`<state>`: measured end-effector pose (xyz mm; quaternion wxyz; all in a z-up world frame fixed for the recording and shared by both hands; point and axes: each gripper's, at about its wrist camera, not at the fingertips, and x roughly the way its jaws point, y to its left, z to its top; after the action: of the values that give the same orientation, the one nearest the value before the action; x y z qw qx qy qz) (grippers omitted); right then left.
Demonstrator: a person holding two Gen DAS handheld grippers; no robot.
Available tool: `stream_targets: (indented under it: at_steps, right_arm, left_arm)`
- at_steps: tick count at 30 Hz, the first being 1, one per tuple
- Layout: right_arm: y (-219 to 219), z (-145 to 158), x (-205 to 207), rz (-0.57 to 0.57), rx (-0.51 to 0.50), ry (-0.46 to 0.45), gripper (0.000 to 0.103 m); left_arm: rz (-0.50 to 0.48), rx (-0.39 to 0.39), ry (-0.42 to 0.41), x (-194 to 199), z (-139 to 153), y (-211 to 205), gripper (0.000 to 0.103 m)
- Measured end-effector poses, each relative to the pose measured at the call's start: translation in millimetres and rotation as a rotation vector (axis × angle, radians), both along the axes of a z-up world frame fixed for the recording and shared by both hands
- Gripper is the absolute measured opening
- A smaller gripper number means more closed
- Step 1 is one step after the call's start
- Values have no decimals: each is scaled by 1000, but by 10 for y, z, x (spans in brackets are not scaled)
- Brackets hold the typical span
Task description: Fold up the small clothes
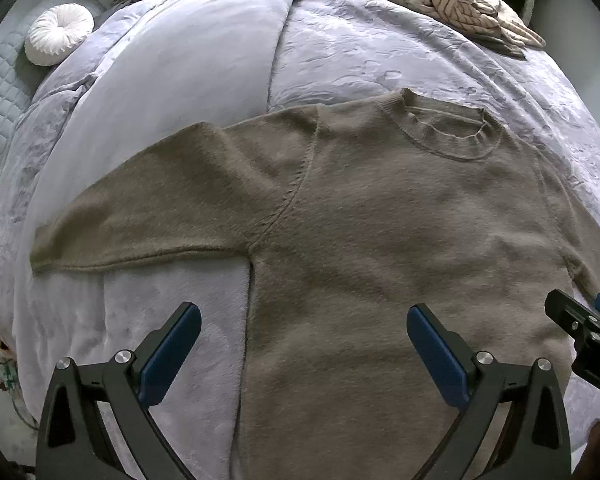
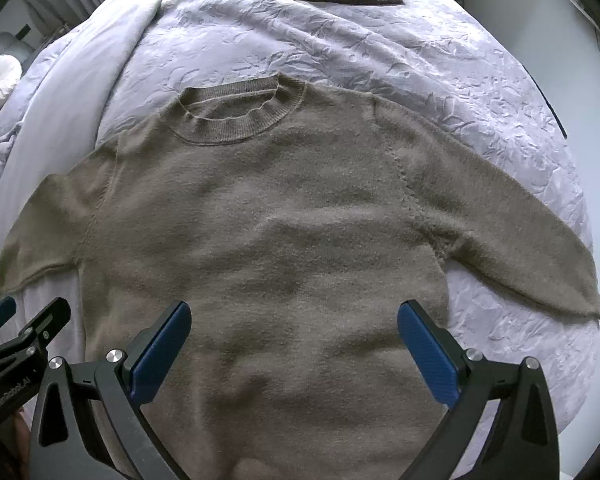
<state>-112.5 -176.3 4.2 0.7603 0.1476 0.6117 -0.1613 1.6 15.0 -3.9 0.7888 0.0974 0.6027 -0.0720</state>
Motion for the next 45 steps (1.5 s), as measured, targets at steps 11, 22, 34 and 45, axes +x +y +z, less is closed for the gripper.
stream_targets:
  at_steps: [11, 22, 34, 45]
  right_arm:
    - [-6, -1, 5, 1, -2, -4, 103]
    - [-10, -3, 7, 1, -2, 6, 103]
    - [0, -1, 38, 0, -3, 8, 103]
    - [1, -14, 24, -3, -2, 14, 103]
  left_arm:
    - [1, 2, -3, -4, -22, 32, 103]
    - [2, 2, -2, -2, -30, 57, 103]
    - [0, 4, -2, 9, -45, 77, 103]
    - [2, 9, 3, 25, -78, 91, 103]
